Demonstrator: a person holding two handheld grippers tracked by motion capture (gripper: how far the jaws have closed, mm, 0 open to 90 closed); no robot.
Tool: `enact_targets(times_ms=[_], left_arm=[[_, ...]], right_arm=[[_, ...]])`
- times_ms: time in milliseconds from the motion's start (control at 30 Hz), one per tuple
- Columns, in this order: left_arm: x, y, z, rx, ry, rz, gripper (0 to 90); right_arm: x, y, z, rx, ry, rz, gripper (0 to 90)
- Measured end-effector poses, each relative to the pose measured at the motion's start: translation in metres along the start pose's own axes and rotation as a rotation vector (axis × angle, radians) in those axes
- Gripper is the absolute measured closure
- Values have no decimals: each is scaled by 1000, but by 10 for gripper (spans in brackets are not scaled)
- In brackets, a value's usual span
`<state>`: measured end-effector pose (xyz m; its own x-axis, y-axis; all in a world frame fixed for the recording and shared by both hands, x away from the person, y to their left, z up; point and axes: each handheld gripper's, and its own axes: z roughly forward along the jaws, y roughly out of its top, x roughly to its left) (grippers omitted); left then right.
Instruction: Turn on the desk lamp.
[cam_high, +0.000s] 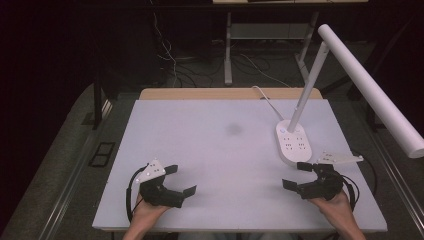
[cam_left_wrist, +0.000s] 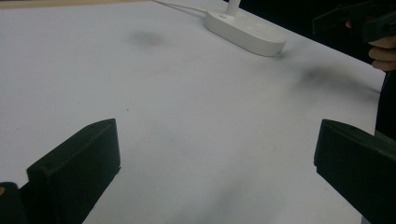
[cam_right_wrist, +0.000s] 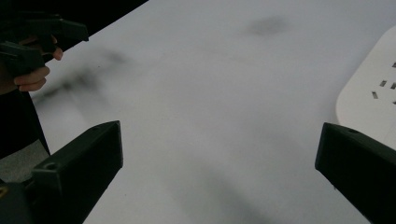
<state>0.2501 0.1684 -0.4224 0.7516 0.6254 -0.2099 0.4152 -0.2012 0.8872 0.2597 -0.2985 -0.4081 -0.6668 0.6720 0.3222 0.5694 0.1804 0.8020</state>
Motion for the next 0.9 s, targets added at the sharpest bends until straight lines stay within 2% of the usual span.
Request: enact_targets(times_ms=[333, 500, 900], left_arm=[[0, -1, -3, -8, 16, -8, 0], [1, -1, -4, -11, 23, -12, 0], [0, -1, -3, -7, 26, -10, 0]], right_arm=[[-2, 8, -8, -9, -5, -2, 7], [-4, 10, -13, 10, -6, 15, 7], [-13, 27, -20, 46, -10, -1, 7]])
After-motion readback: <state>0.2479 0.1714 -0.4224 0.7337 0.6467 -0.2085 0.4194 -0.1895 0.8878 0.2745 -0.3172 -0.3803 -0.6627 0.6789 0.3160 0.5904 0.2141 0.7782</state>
